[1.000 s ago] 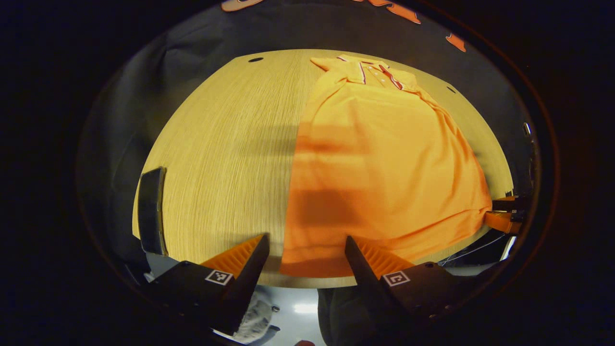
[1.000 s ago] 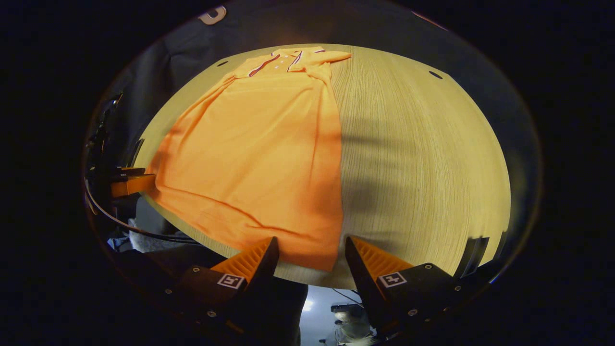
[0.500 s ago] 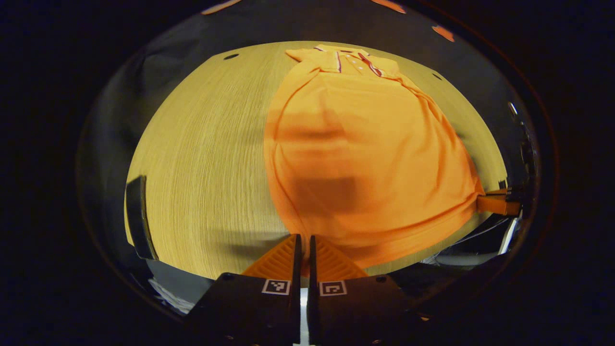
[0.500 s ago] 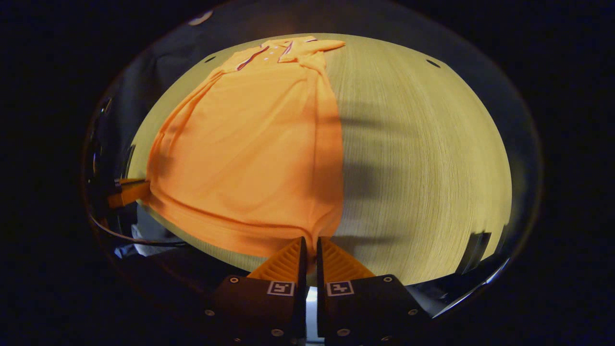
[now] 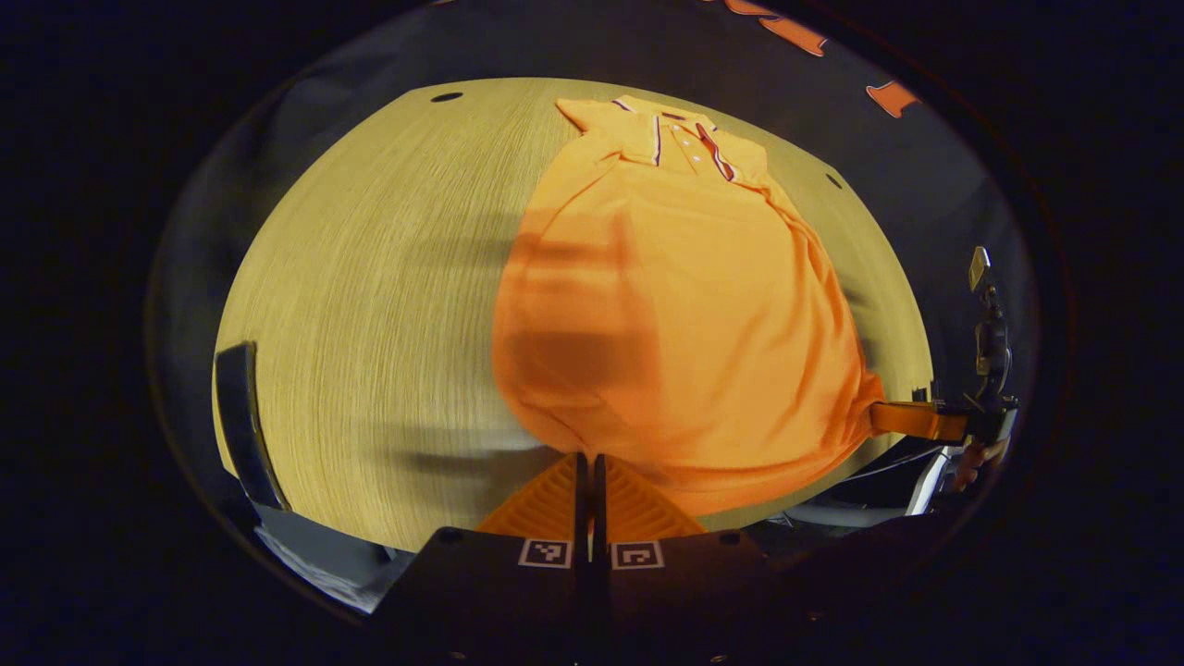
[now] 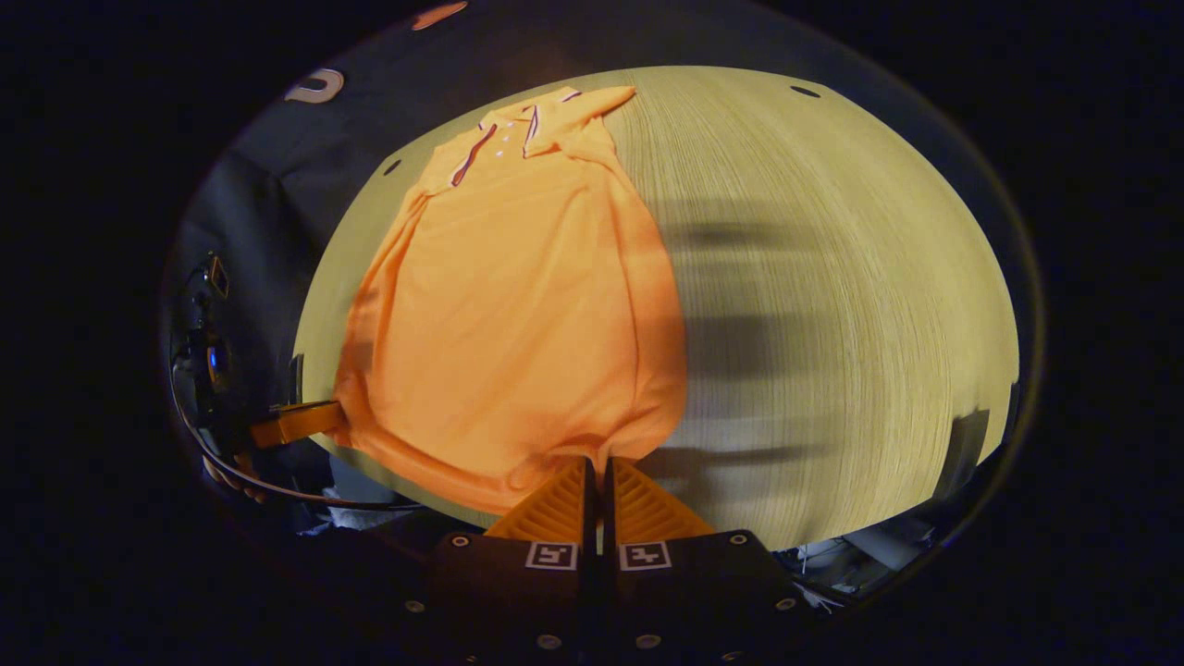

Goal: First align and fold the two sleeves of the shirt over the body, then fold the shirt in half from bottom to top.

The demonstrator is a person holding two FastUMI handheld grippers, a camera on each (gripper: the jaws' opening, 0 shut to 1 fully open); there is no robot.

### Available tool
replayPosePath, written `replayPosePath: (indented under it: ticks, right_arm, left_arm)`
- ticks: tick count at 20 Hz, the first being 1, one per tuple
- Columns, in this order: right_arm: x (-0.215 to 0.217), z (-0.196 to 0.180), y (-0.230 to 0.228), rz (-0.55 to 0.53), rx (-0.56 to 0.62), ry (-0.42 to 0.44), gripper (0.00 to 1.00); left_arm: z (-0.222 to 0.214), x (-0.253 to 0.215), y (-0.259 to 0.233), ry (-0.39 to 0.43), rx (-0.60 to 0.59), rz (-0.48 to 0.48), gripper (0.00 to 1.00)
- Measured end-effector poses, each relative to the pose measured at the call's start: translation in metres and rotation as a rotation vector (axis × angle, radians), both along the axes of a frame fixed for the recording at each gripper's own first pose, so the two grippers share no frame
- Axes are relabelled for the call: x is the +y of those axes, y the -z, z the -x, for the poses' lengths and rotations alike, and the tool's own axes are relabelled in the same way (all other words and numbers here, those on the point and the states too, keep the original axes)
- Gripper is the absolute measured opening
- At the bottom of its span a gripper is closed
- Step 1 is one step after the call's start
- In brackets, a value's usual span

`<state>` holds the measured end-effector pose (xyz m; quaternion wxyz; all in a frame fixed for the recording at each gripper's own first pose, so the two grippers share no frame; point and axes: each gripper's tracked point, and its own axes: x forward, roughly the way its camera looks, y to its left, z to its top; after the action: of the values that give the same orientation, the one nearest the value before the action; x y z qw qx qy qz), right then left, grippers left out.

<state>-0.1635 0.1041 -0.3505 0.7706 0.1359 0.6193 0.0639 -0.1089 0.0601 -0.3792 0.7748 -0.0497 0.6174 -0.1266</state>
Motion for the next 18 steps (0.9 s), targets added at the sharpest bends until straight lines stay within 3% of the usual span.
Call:
replayPosePath:
  ticks: [10,18]
  right_arm:
    - [0.001,-0.073,-0.04,-0.079,-0.083,0.073,0.02]
    - [-0.012,-0.148,-0.057,-0.015,-0.167,0.075,0.02]
  left_arm:
    - [-0.101,-0.018,-0.051,0.036,-0.14,0.064,0.01]
    - [-0.191,-0.026,-0.074,0.065,-0.238,0.081,0.01]
